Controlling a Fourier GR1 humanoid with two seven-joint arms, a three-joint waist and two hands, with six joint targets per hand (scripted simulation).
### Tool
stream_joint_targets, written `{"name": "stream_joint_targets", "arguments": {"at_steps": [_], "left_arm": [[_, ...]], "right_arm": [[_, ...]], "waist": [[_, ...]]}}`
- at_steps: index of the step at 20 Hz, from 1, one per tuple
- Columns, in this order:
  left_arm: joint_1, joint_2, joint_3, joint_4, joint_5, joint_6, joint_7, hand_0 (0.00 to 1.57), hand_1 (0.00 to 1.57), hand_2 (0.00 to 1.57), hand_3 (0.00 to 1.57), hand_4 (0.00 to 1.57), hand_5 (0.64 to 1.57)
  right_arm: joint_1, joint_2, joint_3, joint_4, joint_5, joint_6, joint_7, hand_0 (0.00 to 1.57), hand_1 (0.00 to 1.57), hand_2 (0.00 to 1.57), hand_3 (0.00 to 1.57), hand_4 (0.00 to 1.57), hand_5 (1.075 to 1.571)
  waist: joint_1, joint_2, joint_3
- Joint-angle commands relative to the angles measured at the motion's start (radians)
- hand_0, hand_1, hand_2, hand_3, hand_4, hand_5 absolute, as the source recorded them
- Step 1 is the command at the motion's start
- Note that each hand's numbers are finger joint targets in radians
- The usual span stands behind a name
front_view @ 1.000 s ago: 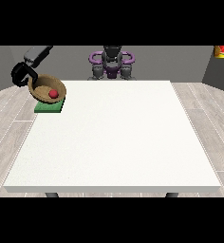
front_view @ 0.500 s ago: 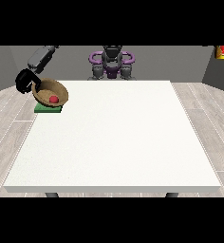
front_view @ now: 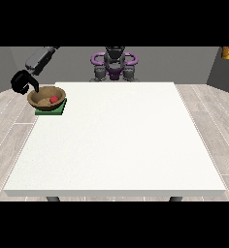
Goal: Pick the cup and pour the ball into the bowl, then pick the bowl and place it on the pad
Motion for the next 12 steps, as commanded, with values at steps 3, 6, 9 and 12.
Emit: {"name": "stream_joint_targets", "arguments": {"at_steps": [3,6,9,12], "left_arm": [[0.017,0.065,0.032,0.077,0.001,-0.041,-0.053,0.00,0.00,0.00,0.00,1.19,1.562],[0.013,0.028,0.005,0.037,-0.001,-0.026,-0.058,0.00,0.00,0.00,0.00,1.19,1.564],[-0.018,0.065,0.018,0.057,0.005,-0.017,-0.058,0.00,0.00,0.00,0.00,1.19,1.564],[-0.018,0.075,0.029,0.060,0.023,-0.029,-0.062,0.00,0.00,0.00,0.00,1.19,1.567]], "right_arm": [[-0.015,0.010,-0.019,-0.003,-0.019,-0.037,-0.014,1.45,1.45,1.39,0.80,0.00,1.536],[-0.072,0.038,-0.031,0.014,-0.035,-0.072,-0.010,1.45,1.45,1.38,0.75,0.00,1.540],[-0.058,0.081,0.003,-0.001,0.002,-0.116,-0.092,1.38,1.38,1.34,0.72,0.00,1.536],[-0.091,-0.018,-0.011,0.030,-0.006,-0.042,-0.055,0.93,0.93,1.10,1.04,0.16,1.509]], "waist": [[-0.002,0.023,-0.0002],[0.034,0.043,0.0003],[0.015,0.059,0.0004],[0.027,0.100,0.0005]]}}
